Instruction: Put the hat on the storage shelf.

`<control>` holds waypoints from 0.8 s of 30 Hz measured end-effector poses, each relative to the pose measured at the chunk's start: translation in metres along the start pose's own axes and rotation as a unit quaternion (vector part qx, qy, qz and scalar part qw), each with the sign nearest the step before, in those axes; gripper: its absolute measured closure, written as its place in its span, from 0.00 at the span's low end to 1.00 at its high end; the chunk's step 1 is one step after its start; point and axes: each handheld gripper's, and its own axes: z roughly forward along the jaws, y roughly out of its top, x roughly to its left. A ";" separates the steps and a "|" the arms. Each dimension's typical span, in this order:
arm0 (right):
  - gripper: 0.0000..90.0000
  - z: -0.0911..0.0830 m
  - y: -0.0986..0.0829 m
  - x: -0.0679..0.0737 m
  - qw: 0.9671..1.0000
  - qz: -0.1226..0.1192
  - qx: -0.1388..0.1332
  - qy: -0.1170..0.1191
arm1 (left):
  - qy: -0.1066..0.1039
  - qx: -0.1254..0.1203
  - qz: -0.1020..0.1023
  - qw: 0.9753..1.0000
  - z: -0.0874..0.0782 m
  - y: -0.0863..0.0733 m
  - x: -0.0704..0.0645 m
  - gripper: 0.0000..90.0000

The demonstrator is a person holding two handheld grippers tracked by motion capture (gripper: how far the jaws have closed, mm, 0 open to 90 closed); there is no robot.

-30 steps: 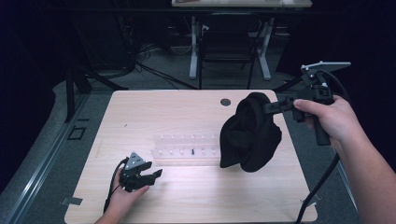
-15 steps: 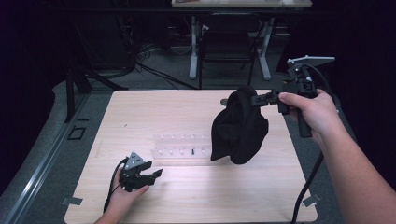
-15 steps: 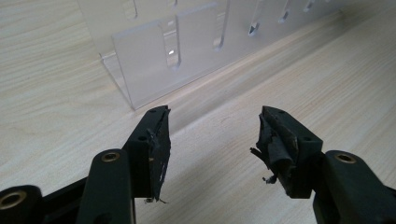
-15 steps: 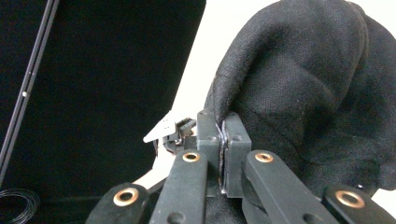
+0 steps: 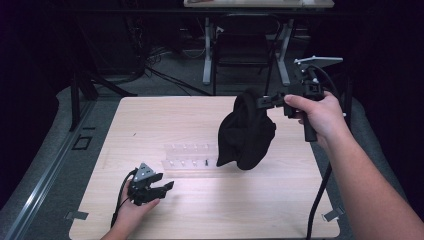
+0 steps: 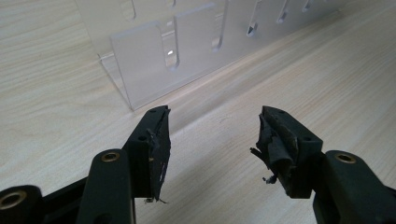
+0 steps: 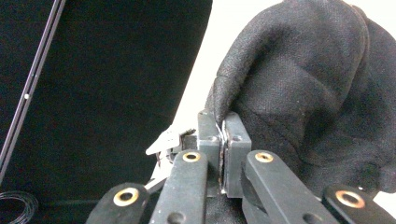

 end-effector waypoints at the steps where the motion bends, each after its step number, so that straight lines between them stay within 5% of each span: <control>1: 0.99 0.003 0.001 0.001 1.000 -0.002 -0.003 0.000 | 0.000 0.000 0.001 1.000 0.000 0.000 0.000 0.49; 24: 0.99 0.045 0.010 0.008 1.000 -0.012 0.015 0.005 | -0.002 -0.004 0.000 1.000 -0.002 0.001 -0.001 0.49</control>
